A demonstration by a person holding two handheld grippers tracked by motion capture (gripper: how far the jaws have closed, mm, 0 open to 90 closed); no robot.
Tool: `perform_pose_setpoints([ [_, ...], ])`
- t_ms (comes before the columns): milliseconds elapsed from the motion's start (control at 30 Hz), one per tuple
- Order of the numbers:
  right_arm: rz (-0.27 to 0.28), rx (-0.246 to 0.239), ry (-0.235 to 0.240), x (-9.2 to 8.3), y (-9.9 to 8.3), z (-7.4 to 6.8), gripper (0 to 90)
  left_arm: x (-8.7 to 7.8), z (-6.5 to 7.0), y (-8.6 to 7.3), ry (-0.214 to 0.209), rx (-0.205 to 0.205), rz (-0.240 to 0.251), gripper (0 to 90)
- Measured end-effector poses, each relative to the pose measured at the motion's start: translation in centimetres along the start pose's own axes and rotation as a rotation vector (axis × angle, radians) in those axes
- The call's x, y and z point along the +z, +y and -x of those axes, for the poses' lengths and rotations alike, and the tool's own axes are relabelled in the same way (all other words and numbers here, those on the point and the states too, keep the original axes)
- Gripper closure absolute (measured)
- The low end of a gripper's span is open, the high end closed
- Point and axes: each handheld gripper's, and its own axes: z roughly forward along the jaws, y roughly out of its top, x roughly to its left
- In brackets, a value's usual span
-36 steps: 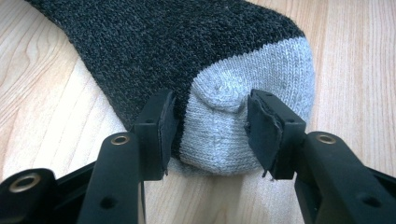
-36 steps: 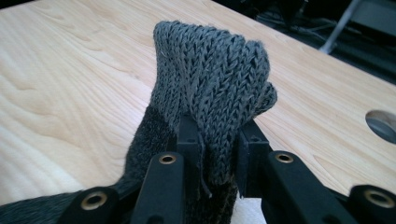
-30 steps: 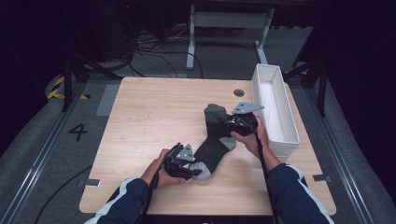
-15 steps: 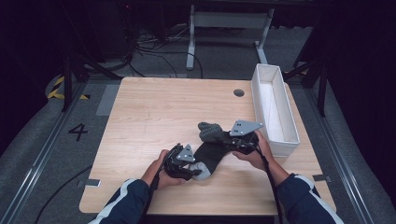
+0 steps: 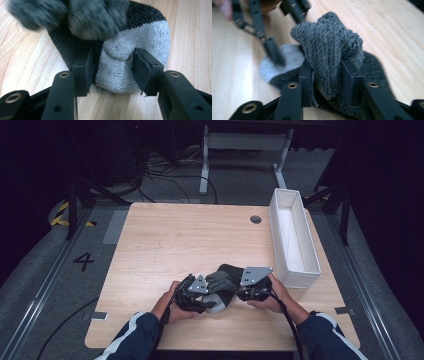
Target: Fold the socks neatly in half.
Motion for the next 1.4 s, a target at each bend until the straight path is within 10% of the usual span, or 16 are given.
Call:
perform_pose_setpoints([
  [400,-0.040,-0.036,0.089,-0.4,-0.2,-1.2,48.1,0.0,0.0,-0.1,0.006,-0.011,0.003,51.3],
  [933,0.113,0.064,-0.018,-2.9,0.5,0.0,49.6,0.0,0.1,-0.1,0.004,-0.014,0.005,51.3],
  [1100,0.109,0.071,0.033,-1.6,0.7,-0.2,49.8,0.0,0.0,-0.1,0.003,-0.012,0.008,51.3],
  [1400,0.036,0.028,0.014,-0.5,0.6,-0.7,79.3,0.0,0.2,0.0,0.011,-0.031,0.003,53.5],
])
